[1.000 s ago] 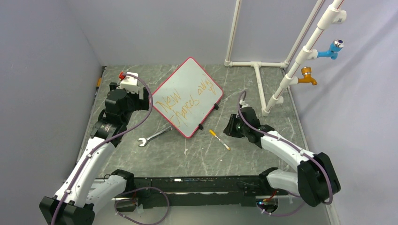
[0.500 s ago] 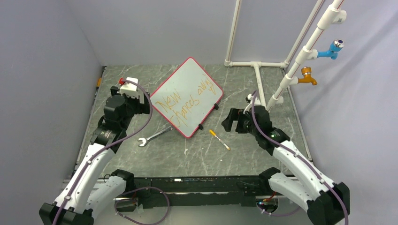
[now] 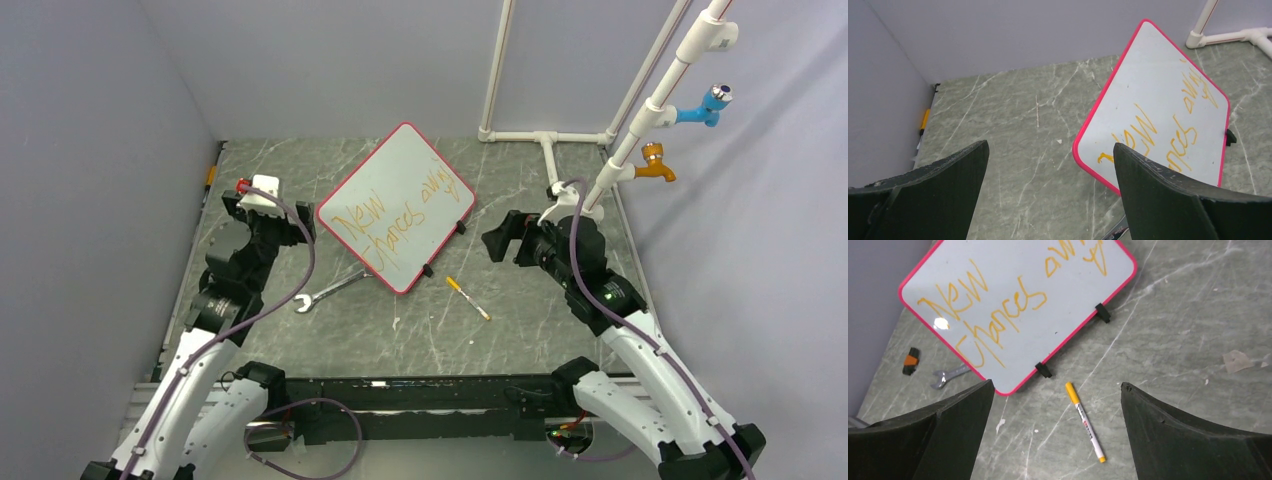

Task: Write a sentence on the whiteboard
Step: Reset both arms

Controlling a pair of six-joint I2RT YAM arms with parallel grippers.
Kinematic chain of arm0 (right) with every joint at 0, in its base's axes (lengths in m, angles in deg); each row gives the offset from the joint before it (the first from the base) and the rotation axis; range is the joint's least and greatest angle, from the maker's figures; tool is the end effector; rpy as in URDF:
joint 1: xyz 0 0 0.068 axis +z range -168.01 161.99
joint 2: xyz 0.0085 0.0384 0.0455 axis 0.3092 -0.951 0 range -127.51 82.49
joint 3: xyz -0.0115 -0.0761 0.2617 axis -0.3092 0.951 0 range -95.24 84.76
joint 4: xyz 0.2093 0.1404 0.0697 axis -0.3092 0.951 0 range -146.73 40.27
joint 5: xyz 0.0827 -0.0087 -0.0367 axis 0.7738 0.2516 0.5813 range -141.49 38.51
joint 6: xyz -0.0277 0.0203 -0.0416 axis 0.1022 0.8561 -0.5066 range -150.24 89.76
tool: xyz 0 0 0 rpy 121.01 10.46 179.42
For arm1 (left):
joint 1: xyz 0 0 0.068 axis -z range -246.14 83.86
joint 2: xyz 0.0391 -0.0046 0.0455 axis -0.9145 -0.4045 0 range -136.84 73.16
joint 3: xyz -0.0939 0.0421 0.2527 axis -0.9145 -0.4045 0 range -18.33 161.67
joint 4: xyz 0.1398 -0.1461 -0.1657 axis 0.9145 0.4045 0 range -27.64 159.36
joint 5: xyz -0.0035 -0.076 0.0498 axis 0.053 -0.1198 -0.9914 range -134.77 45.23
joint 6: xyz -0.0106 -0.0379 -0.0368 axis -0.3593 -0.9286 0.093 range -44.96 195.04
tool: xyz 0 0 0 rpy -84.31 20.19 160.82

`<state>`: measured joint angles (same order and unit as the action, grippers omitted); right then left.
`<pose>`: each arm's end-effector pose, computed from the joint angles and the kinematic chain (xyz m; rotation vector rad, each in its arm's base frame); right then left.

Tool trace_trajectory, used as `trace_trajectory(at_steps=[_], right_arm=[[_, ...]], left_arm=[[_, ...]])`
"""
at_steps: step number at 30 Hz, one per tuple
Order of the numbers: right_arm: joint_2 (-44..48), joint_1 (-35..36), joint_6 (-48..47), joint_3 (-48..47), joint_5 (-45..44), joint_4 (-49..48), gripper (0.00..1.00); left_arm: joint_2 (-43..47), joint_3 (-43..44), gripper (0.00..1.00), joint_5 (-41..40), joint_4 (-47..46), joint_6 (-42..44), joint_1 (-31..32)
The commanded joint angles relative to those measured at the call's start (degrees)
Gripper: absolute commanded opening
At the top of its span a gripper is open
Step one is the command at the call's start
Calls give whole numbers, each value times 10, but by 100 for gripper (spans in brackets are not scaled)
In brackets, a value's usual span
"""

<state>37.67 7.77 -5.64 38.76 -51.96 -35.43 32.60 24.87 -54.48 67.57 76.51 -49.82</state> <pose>0.1617 0.0778 0.3269 -0.0147 1.9656 0.5772 0.1652 -0.0422 0.3515 0.1198 1.6109 -0.0632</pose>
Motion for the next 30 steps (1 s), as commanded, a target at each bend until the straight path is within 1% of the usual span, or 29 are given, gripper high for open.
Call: trace_trajectory(at_steps=[1,5,9,16,22,30], right_arm=[[14,-1,14,-33,-40,18,100],[30,-2,31,-15,-57,-1,100],[56,-2,55,24,-73,-35,100],[101,-3,74,80,-85,-80,100],[113,-2,64,87,-91,-86,100],[99,-2,60,71,-111,-73,100]], left_arm=[[17,-4,99,8,-47,-4,-2],[36,-16,99,-4,-64,-9,-3],[49,-21,99,-19,-65,-3,-2],[51,-30,99,-32,-83,4,-3],[48,-30,99,-27,-81,2,-3],[48,-30,99,-24,-81,2,-3]])
